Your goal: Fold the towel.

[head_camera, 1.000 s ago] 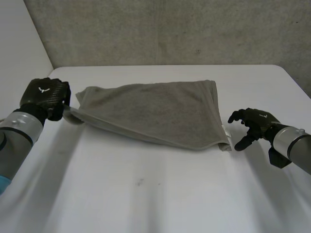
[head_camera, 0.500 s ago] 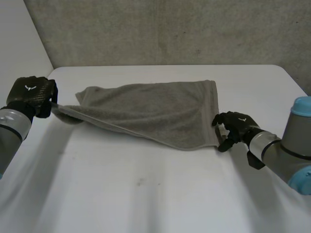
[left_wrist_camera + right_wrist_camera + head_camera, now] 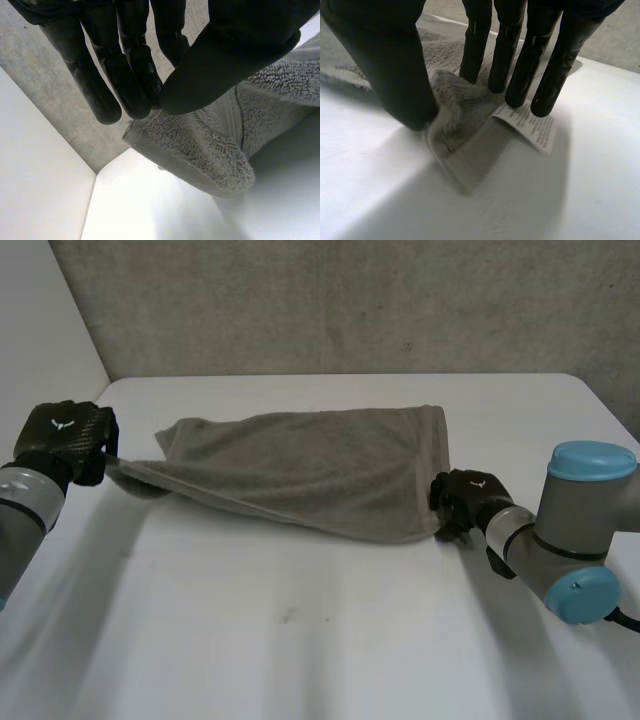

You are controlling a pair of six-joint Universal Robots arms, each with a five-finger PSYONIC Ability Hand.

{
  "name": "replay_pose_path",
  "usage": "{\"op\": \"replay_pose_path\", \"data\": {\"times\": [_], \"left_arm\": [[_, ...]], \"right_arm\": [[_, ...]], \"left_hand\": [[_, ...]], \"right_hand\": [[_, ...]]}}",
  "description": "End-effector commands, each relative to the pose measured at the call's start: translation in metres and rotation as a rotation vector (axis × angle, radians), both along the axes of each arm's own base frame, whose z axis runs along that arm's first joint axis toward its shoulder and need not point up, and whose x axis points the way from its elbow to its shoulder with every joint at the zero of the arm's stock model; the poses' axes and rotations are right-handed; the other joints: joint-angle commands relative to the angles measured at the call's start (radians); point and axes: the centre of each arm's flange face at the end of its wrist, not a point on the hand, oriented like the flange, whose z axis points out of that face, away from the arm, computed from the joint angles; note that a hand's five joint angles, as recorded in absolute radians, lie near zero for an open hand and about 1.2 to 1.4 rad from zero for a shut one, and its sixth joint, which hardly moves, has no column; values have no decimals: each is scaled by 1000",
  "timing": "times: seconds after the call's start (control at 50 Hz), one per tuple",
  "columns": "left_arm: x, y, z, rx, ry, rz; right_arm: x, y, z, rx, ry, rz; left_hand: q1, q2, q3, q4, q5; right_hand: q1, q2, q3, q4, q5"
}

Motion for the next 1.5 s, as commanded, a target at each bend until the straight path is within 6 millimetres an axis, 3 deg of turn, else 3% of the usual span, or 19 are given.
{"op": "replay_pose_path", "data": {"times": [0.02, 0.12, 0.14, 0.16, 0.18, 0.2, 0.22, 0.26, 0.32, 0.44, 0.52, 0.64, 0.76, 0.88, 0.98, 1.12, 1.16, 1.32, 1.5], "left_arm": [[0, 0, -1, 3, 0, 1], [-2, 3, -3, 10, -3, -8], [-4, 5, -4, 18, -4, -13], [-4, 5, -4, 18, -4, -13], [-5, 7, -6, 28, -6, -18], [-7, 9, -8, 35, -7, -26], [-7, 10, -8, 36, -7, -26], [-16, 19, -10, 60, -17, -69], [-22, 28, -13, 93, -23, -96], [-24, 66, -9, 257, -77, -139], [-18, 96, -12, 408, -222, -177], [-10, 132, -6, 531, -358, -233], [-10, 136, 2, 490, -370, -234], [-16, 119, 9, 390, -367, -236], [-30, 92, 0, 311, -366, -270], [-71, 34, -8, 141, -374, -328], [-82, 8, -16, 105, -371, -326], [-109, -44, -42, 48, -367, -312], [-122, -79, -61, -4, -361, -301]], "right_arm": [[1, -17, 0, -53, 35, -26], [-3, -29, 21, -137, 40, -61], [-4, -30, 41, -190, 28, -63], [-4, -30, 42, -190, 28, -63], [-4, -29, 64, -247, 23, -57], [-4, -26, 84, -299, 33, -46], [-4, -26, 84, -300, 33, -46], [-5, -13, 111, -380, 132, 13], [-11, 6, 121, -391, 326, 110], [-44, 29, 116, -267, 652, 218], [-74, 59, 104, -26, 820, 357], [-100, 87, 109, 165, 843, 434], [-105, 88, 115, 154, 843, 419], [-103, 74, 122, 72, 854, 379], [-101, 46, 107, 4, 850, 318], [-68, 9, 84, -124, 853, 233], [-62, -7, 76, -188, 874, 176], [-49, -39, 57, -351, 879, 98], [-47, -55, 39, -357, 914, 35]], "left_hand": [[189, 178, 179, 178, 180], [189, 178, 179, 178, 180], [189, 178, 179, 178, 180], [189, 178, 179, 178, 180], [189, 178, 179, 178, 180], [189, 178, 179, 178, 180], [189, 178, 179, 178, 180], [189, 178, 179, 178, 180], [189, 178, 179, 178, 180], [189, 178, 179, 178, 180], [189, 178, 179, 178, 180], [189, 178, 179, 178, 180], [189, 178, 179, 178, 180], [189, 178, 179, 178, 180], [189, 178, 179, 178, 180], [189, 178, 179, 178, 180], [189, 178, 179, 178, 180], [189, 178, 179, 178, 180], [189, 178, 179, 178, 180]], "right_hand": [[619, 500, 502, 503, 538], [711, 592, 594, 595, 630], [711, 592, 594, 595, 630], [711, 592, 594, 595, 630], [711, 592, 594, 595, 630], [711, 592, 594, 595, 630], [711, 592, 594, 595, 630], [711, 592, 594, 595, 630], [711, 592, 594, 595, 630], [711, 592, 594, 595, 630], [711, 592, 594, 595, 630], [711, 592, 594, 595, 630], [711, 592, 594, 595, 630], [711, 592, 594, 595, 630], [711, 592, 594, 595, 630], [711, 592, 594, 595, 630], [711, 592, 594, 595, 630], [711, 592, 594, 595, 630], [711, 592, 594, 595, 630]]}}
